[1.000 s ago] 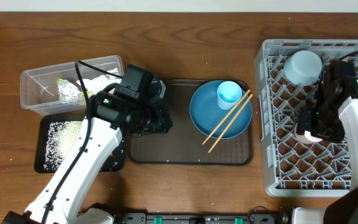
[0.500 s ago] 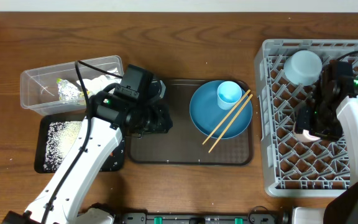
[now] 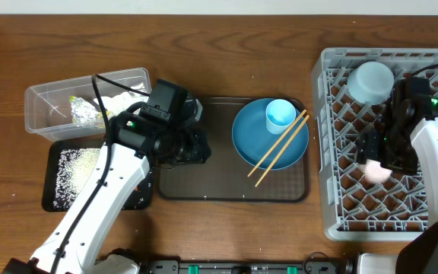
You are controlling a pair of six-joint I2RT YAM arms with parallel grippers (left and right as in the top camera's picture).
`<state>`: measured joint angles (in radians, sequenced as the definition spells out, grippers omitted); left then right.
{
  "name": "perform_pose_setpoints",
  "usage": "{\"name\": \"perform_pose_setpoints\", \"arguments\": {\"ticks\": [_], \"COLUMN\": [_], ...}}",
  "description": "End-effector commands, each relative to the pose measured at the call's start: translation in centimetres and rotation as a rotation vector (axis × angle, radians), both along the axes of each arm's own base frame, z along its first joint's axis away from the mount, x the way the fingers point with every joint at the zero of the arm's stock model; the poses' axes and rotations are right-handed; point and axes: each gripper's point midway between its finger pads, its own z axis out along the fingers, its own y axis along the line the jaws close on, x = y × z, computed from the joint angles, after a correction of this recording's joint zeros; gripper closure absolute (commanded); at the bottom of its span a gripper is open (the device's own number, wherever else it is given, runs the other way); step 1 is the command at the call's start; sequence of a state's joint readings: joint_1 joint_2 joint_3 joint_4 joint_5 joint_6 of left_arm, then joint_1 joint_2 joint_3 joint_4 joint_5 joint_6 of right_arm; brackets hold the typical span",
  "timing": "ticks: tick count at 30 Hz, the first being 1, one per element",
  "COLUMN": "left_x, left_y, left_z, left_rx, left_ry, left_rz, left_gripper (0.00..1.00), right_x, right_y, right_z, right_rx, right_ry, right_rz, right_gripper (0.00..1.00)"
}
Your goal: Sort waste into correct bins and load items into the dishwasher rack
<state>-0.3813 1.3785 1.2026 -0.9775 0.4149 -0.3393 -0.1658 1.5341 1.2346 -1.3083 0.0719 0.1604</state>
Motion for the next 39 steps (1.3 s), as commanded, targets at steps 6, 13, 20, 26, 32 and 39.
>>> {"name": "perform_pose_setpoints", "arguments": {"ticks": [6, 13, 20, 26, 32, 39], "left_x": [0.0, 1.0, 2.9, 4.9, 5.5, 5.6], "left_y": [0.3, -0.3, -3.5, -6.5, -8.5, -10.1], "left_z": [0.0, 0.5, 2.4, 4.1, 3.0, -0.5], "left_rx": [0.008, -0.022, -0.131, -0.175, -0.152, -0.126], "left_ry": [-0.007, -0.05, -0.163, -0.316, -0.345, -0.264], "left_rz": [0.002, 0.0, -0.028, -0.076, -0.107, -0.122], "left_gripper": [0.67, 0.68, 0.68, 0.61, 0.52, 0.5], "right_x": [0.2, 1.0, 1.1, 1.2, 1.2, 1.2], "right_y": [0.7, 1.3, 1.6, 1.6, 1.6, 1.6], "right_z": [-0.2, -0.2, -0.2, -0.2, -0.2, -0.2], "right_rx": [0.046, 0.081, 0.103, 0.102, 0.102, 0.102], "right_ry": [-0.014, -0.045, -0.052, -0.055, -0.055, -0.055], "right_rz": [-0.016, -0.017, -0.017, -0.017, -0.017, -0.017], "right_gripper": [0.15, 0.05, 0.01, 0.01, 0.01, 0.01]}}
